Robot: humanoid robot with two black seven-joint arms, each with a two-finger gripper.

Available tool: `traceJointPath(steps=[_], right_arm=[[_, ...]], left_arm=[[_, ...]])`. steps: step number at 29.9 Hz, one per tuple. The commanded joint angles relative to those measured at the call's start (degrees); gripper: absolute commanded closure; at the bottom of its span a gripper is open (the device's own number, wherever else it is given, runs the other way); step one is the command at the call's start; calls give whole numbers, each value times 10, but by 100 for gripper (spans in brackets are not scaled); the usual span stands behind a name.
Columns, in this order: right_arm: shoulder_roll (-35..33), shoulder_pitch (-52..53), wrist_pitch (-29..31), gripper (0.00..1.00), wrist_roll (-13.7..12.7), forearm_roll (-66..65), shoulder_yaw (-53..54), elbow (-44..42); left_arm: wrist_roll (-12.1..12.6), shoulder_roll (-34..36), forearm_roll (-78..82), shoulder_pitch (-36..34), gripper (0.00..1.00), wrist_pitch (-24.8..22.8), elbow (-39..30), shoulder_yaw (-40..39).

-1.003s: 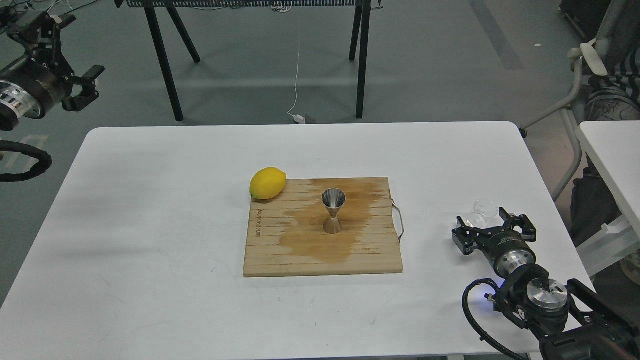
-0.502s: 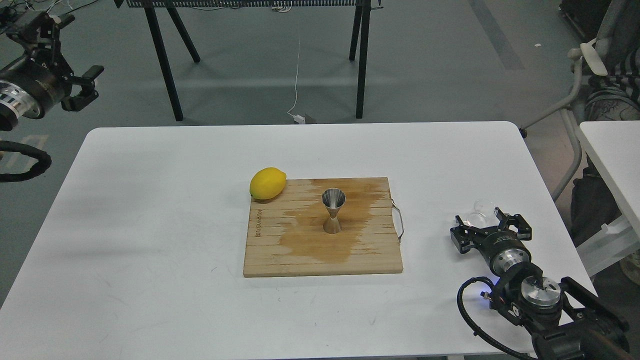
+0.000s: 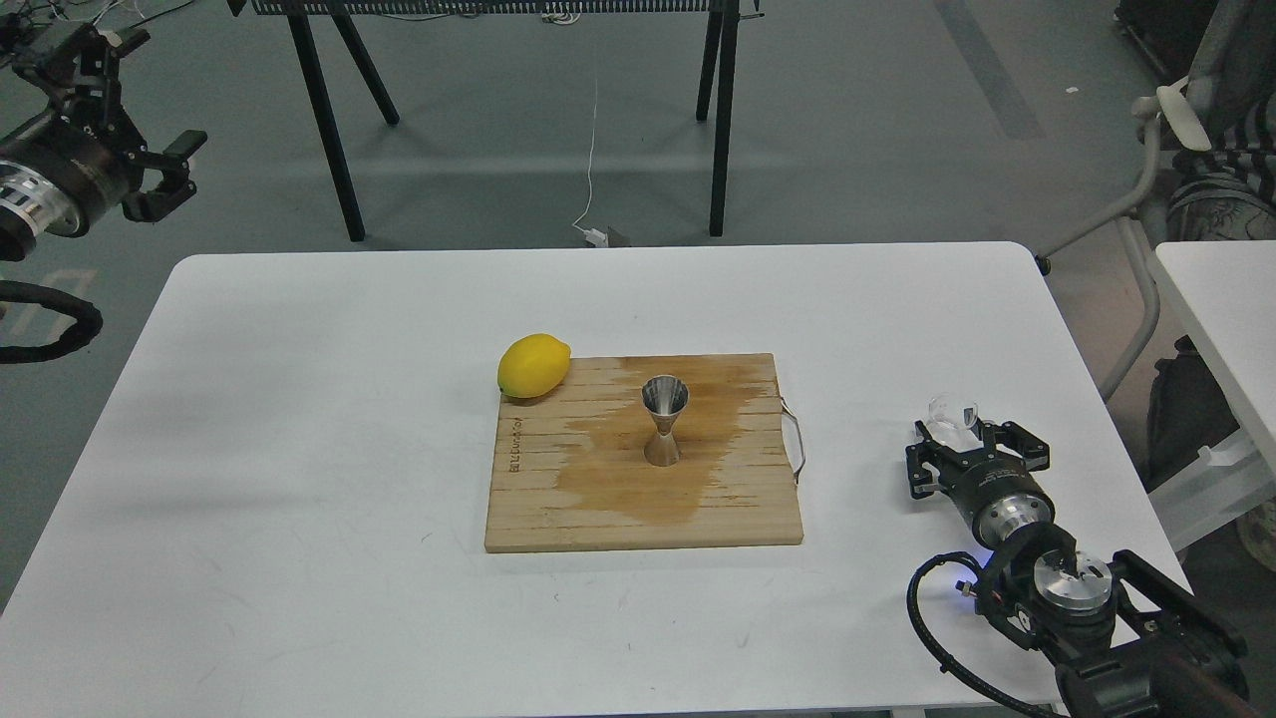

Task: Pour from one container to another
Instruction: 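Close the right gripper on the glass cup and lift it, then carry the glass cup with the right gripper above the jigger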

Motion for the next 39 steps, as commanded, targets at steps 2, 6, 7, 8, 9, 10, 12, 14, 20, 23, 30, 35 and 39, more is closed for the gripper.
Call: traceJointPath(steps=[2,6,7,8,9,10,12,14,20,23,30,35,39], right_arm=[[1,0,0,70,0,-1,0,1],[1,0,1,78,1,-5,1,3],[0,0,1,78,1,-5,1,5],[1,0,1,78,1,-6,1,8],[1,0,2,79,1,-6,1,10],[1,0,3,79,1,-7,1,13],[0,1,4,79,1,-7,1,25],[0,0,2,80,2,-7,1,52],[-24,0,-35,82,4,-30,2,142],[-37,0,-53,84,4,-63,4,190],[-64,25,-129,98,-2,-123,1,286],[-90,84,-154,98,-14,-131,-49,299],[-111,138,-156,98,-17,-130,-114,300]], left_arm=[[0,4,0,0,0,0,0,0],[0,4,0,0,0,0,0,0],[0,4,0,0,0,0,0,0],[0,4,0,-1,0,0,0,0],[1,4,0,0,0,0,0,0],[1,4,0,-1,0,0,0,0],[1,4,0,-1,0,0,0,0],[0,4,0,-1,0,0,0,0],[0,4,0,-2,0,0,0,0],[1,4,0,-4,0,0,0,0],[-1,4,-1,-5,0,0,0,0],[-2,3,-3,-6,0,0,0,-1],[-1,4,-18,-10,0,0,0,-1]])
